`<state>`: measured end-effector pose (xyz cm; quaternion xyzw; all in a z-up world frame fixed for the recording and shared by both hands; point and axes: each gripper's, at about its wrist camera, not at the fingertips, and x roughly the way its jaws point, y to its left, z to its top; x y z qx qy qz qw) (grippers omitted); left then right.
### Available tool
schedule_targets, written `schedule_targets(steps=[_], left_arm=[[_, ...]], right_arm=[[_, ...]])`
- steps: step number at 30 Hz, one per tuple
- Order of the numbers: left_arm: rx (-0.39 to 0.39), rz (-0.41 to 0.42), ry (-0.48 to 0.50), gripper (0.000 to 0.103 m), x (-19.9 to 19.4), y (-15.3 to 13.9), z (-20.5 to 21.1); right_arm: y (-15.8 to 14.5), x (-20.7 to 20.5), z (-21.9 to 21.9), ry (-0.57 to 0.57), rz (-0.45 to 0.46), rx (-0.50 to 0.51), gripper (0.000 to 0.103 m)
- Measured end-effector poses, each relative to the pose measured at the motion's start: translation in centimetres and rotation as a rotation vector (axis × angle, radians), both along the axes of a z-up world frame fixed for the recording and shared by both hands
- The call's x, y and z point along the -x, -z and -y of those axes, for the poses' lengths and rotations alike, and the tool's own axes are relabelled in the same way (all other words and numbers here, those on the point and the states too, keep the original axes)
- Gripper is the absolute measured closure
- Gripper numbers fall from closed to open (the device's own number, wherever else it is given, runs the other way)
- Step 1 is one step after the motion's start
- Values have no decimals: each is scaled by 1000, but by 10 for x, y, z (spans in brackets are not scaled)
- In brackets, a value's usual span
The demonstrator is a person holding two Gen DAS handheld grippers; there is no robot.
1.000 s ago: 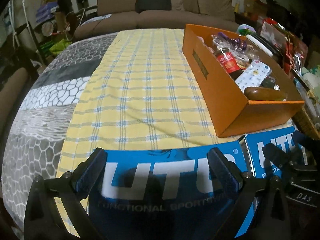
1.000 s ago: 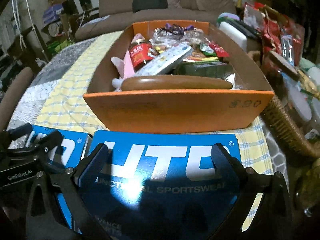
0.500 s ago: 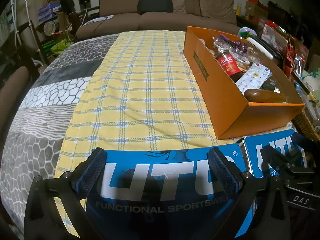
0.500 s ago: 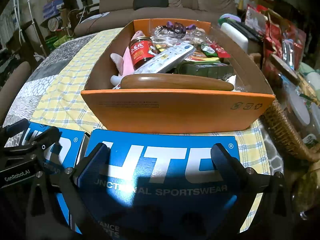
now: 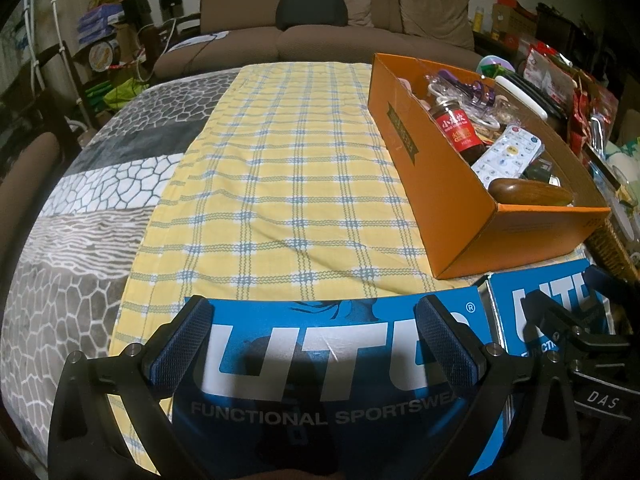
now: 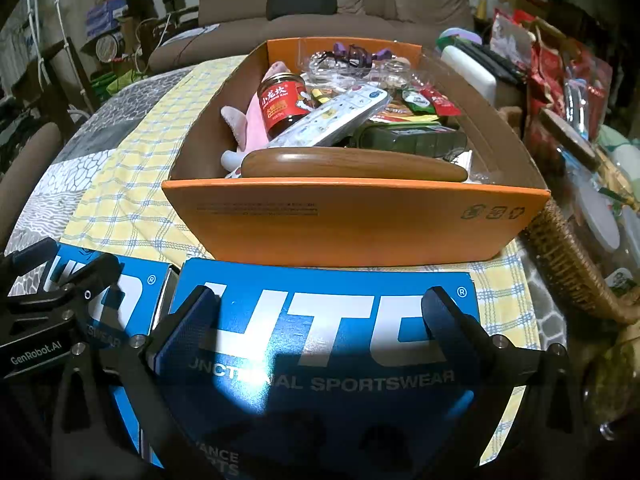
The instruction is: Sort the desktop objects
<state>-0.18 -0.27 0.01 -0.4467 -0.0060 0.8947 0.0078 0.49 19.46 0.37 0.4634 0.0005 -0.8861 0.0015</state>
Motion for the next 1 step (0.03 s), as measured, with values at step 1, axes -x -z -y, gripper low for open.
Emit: schedule_targets(steps=[1], left_arm=[[1, -1, 0, 0, 0, 0, 0]], right_arm=[[0, 1, 0, 0, 0, 0, 0]])
